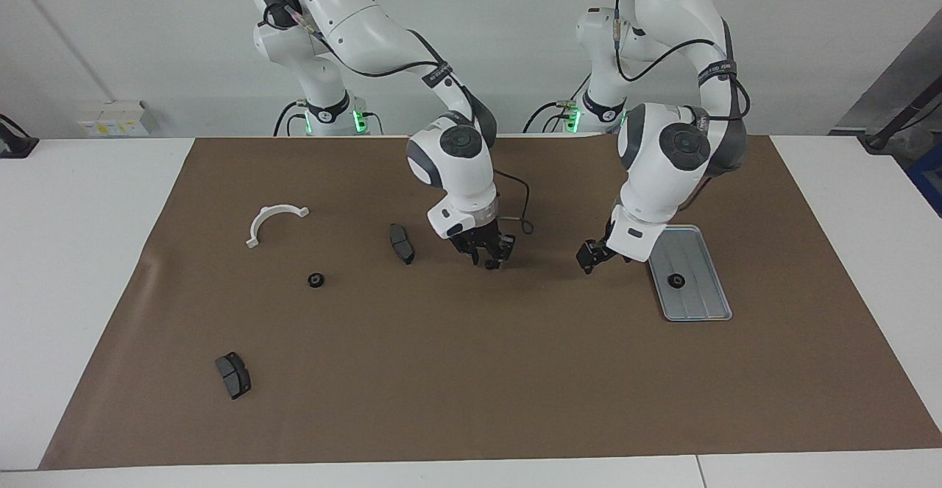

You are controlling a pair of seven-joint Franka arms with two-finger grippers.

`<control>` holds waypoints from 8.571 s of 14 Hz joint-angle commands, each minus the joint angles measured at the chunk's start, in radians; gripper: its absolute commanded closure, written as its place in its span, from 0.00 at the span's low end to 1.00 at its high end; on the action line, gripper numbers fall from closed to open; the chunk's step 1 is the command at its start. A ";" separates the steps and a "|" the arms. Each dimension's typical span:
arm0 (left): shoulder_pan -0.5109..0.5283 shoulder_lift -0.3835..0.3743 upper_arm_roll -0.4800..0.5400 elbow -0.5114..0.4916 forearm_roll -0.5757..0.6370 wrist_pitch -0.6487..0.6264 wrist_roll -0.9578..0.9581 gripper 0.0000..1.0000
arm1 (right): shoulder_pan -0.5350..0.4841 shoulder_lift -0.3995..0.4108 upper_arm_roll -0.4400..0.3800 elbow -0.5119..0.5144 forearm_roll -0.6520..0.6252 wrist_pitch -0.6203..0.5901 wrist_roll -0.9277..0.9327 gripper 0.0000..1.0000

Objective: Pick bearing gear from pile to tray

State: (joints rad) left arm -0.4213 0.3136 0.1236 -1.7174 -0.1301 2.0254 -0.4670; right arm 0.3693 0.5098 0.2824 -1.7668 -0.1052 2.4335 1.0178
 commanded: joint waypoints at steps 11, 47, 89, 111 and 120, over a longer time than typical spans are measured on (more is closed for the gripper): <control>-0.292 0.162 0.013 0.047 -0.014 0.165 -0.229 0.24 | -0.343 -0.223 0.001 -0.013 -0.025 -0.218 -0.491 0.00; -0.073 0.092 0.013 -0.005 -0.023 0.118 0.006 1.00 | -0.563 -0.231 -0.005 -0.329 -0.022 -0.126 -1.036 0.23; 0.012 -0.171 0.010 -0.223 -0.011 0.062 0.280 0.00 | -0.244 0.061 0.259 -0.065 -0.227 0.131 0.181 1.00; -0.307 0.199 0.011 0.150 0.044 0.096 -0.219 0.31 | -0.372 -0.319 -0.074 -0.062 -0.165 -0.234 -0.516 0.00; -0.361 0.226 0.011 0.078 0.076 0.193 -0.242 0.31 | -0.363 -0.536 -0.302 -0.020 0.087 -0.531 -0.892 0.00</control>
State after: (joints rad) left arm -0.7628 0.5328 0.1193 -1.6260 -0.0789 2.1864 -0.6803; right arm -0.0016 0.0263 0.0137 -1.7990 -0.0557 1.9812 0.1803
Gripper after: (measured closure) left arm 0.308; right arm 0.000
